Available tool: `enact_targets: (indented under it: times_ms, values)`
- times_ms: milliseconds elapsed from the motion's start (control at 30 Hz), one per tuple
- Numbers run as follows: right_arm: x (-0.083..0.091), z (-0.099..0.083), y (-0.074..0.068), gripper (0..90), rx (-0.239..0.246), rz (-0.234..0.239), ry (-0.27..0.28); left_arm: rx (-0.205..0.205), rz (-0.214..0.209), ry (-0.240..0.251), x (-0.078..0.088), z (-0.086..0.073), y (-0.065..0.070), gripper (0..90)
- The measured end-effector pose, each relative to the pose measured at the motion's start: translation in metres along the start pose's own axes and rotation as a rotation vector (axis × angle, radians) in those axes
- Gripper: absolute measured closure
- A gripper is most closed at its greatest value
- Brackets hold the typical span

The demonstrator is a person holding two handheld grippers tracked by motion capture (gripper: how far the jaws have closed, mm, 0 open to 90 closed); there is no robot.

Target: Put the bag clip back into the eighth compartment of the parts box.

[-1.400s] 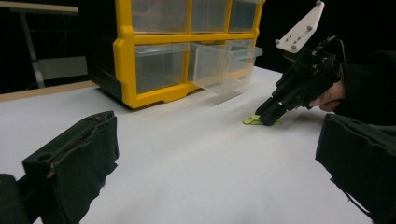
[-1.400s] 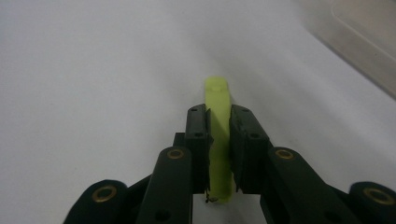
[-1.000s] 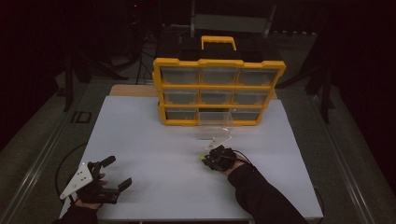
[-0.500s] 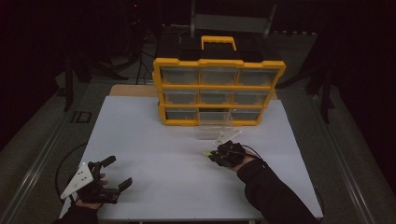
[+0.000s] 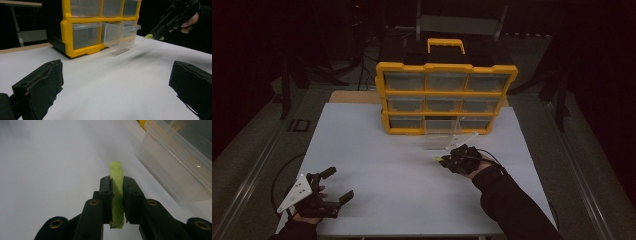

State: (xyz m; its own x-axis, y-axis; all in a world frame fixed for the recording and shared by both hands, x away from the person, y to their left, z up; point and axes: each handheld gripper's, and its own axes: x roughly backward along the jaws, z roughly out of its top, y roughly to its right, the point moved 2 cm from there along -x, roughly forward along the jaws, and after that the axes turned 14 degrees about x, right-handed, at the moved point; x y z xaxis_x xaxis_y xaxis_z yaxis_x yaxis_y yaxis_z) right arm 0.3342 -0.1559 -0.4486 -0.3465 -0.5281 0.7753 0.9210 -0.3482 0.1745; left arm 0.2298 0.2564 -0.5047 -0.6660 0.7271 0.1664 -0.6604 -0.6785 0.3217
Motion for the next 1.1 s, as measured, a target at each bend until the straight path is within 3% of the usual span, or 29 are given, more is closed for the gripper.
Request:
enact_targets:
  times_ms: [567,1100]
  values:
    - [0.023,0.016,0.013,78.6,0.016,-0.025,0.031,-0.003,-0.002,-0.003,0.000,0.000,0.000,0.3]
    - [0.041,0.030,0.035,78.6,0.018,-0.049,0.049,-0.005,-0.003,-0.003,0.000,0.000,0.000,0.3]
